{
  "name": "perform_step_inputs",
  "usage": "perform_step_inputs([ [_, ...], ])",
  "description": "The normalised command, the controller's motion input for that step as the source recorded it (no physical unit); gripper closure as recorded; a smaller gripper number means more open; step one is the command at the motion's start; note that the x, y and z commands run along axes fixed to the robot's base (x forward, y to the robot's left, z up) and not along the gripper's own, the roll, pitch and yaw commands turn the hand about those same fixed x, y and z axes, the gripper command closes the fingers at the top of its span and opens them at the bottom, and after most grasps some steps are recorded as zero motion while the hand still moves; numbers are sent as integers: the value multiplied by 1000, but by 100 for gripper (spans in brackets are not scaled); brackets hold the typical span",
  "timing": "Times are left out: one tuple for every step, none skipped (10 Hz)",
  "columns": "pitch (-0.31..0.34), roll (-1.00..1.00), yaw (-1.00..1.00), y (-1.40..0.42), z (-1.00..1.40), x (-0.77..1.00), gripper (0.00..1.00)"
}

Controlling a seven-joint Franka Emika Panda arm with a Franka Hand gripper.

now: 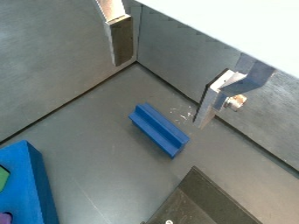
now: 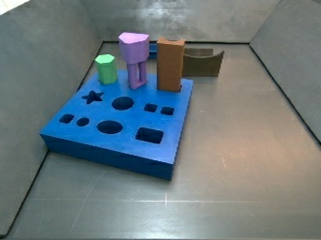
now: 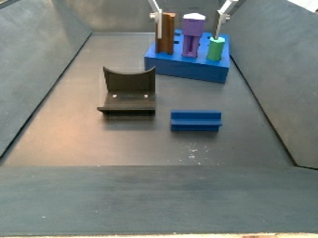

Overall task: Pick up the star object. Move up. Place the star object on the fixture. Regrasp the star object. Move to above the board. Insert the star object.
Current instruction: Pick up the star object.

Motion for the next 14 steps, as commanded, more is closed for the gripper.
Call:
perform_step_inputs([
  [0, -17, 0, 0, 0, 0, 0],
  [-20, 0, 0, 0, 0, -40, 0],
  [0, 31, -226, 74, -91, -34, 0],
  [0, 1, -791, 140, -291, -229, 0],
  [1, 0, -711, 231, -397, -234, 0],
  [29, 0, -694, 260, -486, -223, 0],
  [66, -4, -683, 286, -577, -209, 0],
  [104, -19, -731, 251, -697, -174, 0],
  [91, -27, -834, 137, -754, -109, 0],
  [73, -76, -886, 34, -783, -57, 0],
  [54, -107, -920, 0, -774, -14, 0],
  [43, -123, -909, 0, -763, -3, 0],
  [11, -163, -874, 0, -726, 0, 0],
  [-46, -239, -691, 63, -526, 0, 0],
])
